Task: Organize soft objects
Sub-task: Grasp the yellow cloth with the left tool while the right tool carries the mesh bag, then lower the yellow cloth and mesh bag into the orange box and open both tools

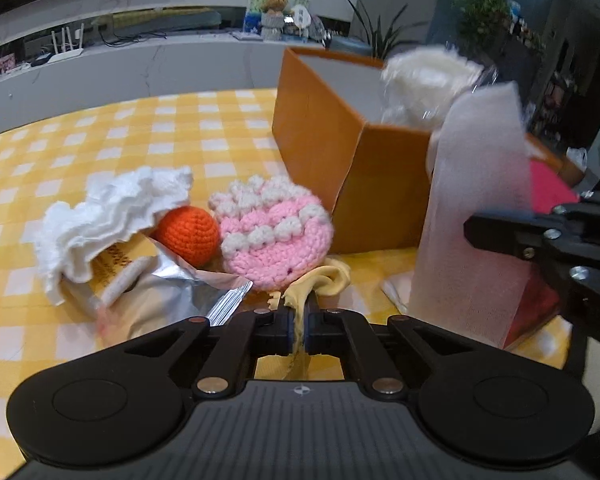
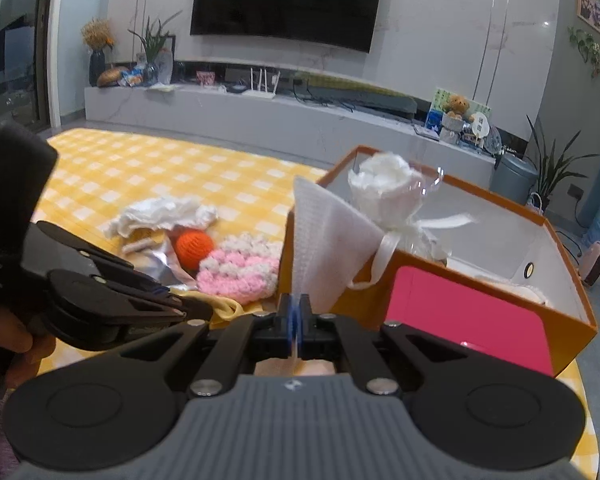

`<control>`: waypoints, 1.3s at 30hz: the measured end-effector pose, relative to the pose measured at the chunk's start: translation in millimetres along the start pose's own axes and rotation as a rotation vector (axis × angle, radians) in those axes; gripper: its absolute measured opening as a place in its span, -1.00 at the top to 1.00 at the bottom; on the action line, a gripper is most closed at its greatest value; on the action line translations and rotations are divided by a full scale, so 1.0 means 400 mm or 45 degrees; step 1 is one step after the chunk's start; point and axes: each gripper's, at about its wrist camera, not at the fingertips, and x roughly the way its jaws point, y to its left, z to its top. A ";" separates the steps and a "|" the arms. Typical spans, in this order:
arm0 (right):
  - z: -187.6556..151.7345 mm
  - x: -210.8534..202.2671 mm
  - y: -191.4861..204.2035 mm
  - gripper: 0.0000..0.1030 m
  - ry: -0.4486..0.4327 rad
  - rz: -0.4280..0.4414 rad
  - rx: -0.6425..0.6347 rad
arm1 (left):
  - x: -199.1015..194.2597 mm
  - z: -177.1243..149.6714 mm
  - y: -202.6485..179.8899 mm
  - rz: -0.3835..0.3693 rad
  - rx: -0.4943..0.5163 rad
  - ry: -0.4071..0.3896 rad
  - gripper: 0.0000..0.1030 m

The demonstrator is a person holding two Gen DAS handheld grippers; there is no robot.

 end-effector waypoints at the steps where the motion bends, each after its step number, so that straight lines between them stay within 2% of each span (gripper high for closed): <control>1: 0.002 -0.009 -0.001 1.00 -0.008 0.004 0.006 | -0.019 0.002 0.002 -0.009 -0.020 -0.014 0.91; 8: 0.017 -0.091 -0.016 1.00 -0.084 0.025 0.065 | -0.163 0.050 -0.015 -0.062 -0.113 -0.148 0.91; 12: 0.037 -0.151 -0.028 1.00 -0.167 0.022 0.096 | -0.224 0.092 -0.048 -0.086 -0.102 -0.216 0.91; 17: 0.061 -0.220 -0.071 1.00 -0.253 -0.005 0.142 | -0.263 0.152 -0.113 -0.178 -0.040 -0.260 0.91; 24: 0.076 -0.263 -0.185 1.00 -0.275 -0.067 0.263 | -0.171 0.248 -0.205 -0.254 0.070 -0.203 0.91; 29: 0.090 -0.255 -0.268 1.00 -0.271 -0.130 0.289 | -0.060 0.293 -0.243 -0.280 0.117 -0.087 0.91; 32: 0.098 -0.233 -0.302 1.00 -0.260 -0.143 0.266 | -0.014 0.314 -0.251 -0.255 0.149 -0.063 0.91; 39: 0.121 -0.162 -0.390 1.00 -0.237 -0.162 0.246 | 0.053 0.397 -0.206 -0.192 0.130 -0.066 0.91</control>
